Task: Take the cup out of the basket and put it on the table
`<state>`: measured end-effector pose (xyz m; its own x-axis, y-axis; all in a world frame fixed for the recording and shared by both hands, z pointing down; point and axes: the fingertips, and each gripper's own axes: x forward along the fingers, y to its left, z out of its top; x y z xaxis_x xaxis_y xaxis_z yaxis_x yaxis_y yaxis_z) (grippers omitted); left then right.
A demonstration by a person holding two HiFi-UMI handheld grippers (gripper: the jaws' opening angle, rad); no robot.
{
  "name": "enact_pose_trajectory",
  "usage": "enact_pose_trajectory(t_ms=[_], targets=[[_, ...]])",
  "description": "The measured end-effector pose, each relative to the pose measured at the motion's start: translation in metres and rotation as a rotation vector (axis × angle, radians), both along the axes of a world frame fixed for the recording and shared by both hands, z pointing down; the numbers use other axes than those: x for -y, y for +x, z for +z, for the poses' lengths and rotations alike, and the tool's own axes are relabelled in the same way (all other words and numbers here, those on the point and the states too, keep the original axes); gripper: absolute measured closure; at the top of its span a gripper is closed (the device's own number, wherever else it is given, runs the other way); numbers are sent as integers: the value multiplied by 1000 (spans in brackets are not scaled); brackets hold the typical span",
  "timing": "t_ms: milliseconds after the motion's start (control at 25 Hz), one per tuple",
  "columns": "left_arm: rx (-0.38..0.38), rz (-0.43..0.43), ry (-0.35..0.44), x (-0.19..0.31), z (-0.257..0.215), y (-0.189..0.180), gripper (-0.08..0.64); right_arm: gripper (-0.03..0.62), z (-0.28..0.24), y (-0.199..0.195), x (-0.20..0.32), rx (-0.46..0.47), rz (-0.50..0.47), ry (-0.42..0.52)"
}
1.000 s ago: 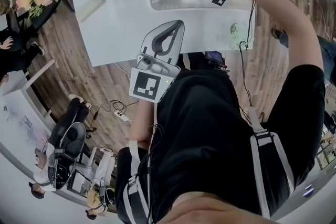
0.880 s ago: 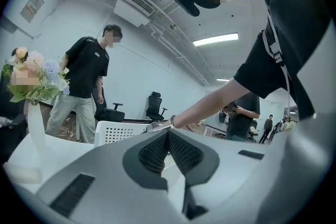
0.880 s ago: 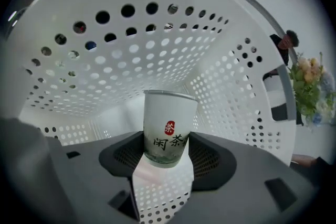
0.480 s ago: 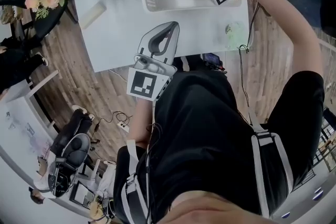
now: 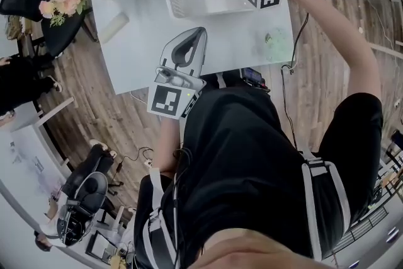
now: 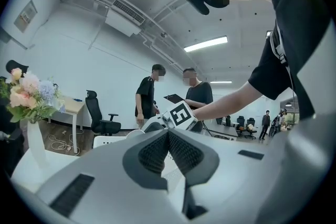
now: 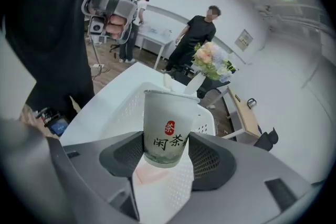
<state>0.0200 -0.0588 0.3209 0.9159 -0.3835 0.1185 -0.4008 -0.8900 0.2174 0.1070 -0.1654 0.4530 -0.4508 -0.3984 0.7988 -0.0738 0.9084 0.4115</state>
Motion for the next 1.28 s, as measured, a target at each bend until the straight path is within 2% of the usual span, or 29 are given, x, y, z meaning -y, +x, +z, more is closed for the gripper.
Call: enact_pose_trajectory(t_ms=[440, 760, 1000, 1280], targets=[[-9, -13, 48, -3, -16, -7, 540, 310, -66, -13, -27, 313, 228, 14], [-11, -23, 65, -9, -21, -10, 540, 310, -113, -28, -52, 578, 335, 27], [-13, -35, 71, -13, -23, -16, 540, 310, -126, -42, -71, 691, 373, 23], [-10, -75, 74, -7, -21, -29, 540, 310, -150, -50, -87, 848, 478, 72]])
